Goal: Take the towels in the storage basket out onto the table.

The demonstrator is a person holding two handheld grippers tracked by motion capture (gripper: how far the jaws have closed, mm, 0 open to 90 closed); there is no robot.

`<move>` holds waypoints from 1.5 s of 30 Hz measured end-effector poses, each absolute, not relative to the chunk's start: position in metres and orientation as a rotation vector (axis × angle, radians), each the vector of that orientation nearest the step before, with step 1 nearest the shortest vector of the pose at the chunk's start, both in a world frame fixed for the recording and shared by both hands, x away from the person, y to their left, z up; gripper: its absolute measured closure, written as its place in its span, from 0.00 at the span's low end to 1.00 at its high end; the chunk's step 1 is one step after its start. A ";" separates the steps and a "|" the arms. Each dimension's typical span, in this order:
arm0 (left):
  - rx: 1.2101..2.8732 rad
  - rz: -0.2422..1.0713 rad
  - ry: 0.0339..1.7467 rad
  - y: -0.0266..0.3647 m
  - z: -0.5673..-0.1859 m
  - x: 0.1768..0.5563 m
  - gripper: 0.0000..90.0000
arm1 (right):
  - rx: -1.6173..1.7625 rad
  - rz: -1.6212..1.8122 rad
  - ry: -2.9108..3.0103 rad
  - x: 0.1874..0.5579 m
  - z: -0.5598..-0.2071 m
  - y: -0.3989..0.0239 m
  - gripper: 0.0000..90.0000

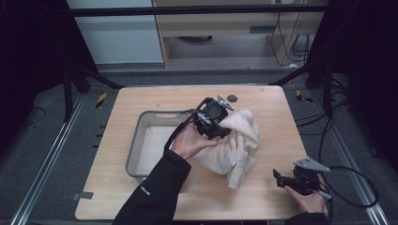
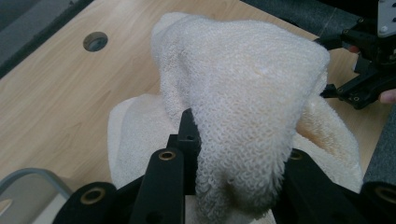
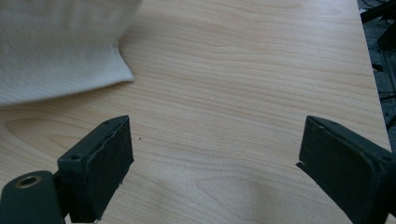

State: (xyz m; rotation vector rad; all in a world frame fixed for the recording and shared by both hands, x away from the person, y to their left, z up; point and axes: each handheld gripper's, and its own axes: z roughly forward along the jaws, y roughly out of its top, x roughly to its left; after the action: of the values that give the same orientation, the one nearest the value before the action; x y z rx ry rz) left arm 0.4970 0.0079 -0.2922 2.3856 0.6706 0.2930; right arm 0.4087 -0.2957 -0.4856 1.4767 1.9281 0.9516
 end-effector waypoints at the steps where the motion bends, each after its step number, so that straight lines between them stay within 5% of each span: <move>1: 2.389 0.288 0.670 0.006 -0.296 0.498 0.80 | 1.478 0.951 1.928 0.409 -0.486 -0.296 0.11; 30: 2.451 0.188 0.735 -0.010 -0.382 0.508 0.70 | 1.470 0.931 1.951 0.410 -0.489 -0.294 0.10; 45: 2.481 0.189 0.730 -0.018 -0.411 0.506 0.42 | 1.463 0.929 1.960 0.410 -0.490 -0.293 0.09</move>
State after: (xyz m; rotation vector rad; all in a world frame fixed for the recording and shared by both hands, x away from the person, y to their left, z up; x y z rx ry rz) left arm 0.5065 -0.0175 -0.4109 2.4809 0.7295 0.1893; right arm 0.4099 -0.2934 -0.4902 1.4627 1.9601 0.9285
